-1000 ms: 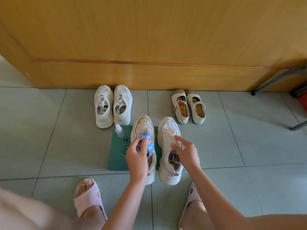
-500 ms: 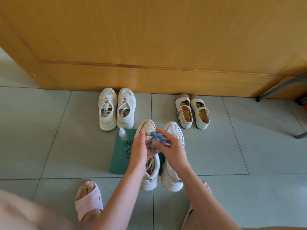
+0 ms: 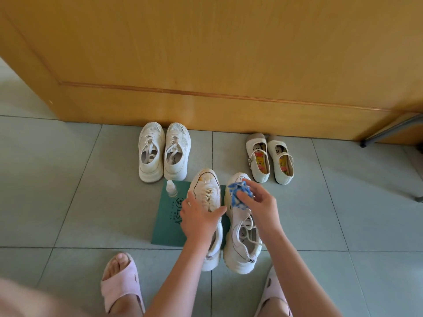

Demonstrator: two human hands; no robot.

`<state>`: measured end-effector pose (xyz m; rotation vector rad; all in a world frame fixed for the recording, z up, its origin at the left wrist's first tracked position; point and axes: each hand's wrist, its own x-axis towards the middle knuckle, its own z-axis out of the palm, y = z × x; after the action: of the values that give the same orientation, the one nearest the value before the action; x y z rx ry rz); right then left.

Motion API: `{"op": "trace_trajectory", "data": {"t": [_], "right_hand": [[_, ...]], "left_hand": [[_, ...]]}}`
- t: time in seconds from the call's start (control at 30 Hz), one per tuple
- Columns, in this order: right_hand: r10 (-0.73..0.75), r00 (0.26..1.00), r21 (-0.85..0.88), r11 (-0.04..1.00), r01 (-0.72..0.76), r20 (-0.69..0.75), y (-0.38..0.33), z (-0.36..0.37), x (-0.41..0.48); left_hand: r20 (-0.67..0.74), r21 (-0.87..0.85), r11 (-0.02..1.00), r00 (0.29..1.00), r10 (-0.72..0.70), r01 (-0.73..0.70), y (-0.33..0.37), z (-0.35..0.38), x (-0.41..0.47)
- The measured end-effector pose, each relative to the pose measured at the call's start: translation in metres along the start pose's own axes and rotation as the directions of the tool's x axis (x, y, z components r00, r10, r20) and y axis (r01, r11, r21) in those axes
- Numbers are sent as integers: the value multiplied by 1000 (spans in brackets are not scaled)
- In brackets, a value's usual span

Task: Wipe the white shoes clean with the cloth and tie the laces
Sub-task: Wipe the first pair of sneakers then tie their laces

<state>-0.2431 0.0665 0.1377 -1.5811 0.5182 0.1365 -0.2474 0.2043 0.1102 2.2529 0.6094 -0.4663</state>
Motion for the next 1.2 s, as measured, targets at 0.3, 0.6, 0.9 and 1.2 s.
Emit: {"op": "trace_trajectory", "data": {"t": [0.3,0.6,0.9,1.2], "right_hand": [[-125,992,-235,964,128,26,-4,25,48],[-177,966,-492,834,249,189,-19,75,117],[-202,930,-643,676,360,307,16,79,116],[-267,864,-661,560,499,426,14,64,84]], "left_hand": [[-121,-125,992,992,21,-37,-12,7,1],[-166,-190,982,986,-30,-2,-12,10,6],[-168,-163,987,985,-32,4,-13,10,7],[-134,-128,992,990,-31,14,-12,10,11]]}}
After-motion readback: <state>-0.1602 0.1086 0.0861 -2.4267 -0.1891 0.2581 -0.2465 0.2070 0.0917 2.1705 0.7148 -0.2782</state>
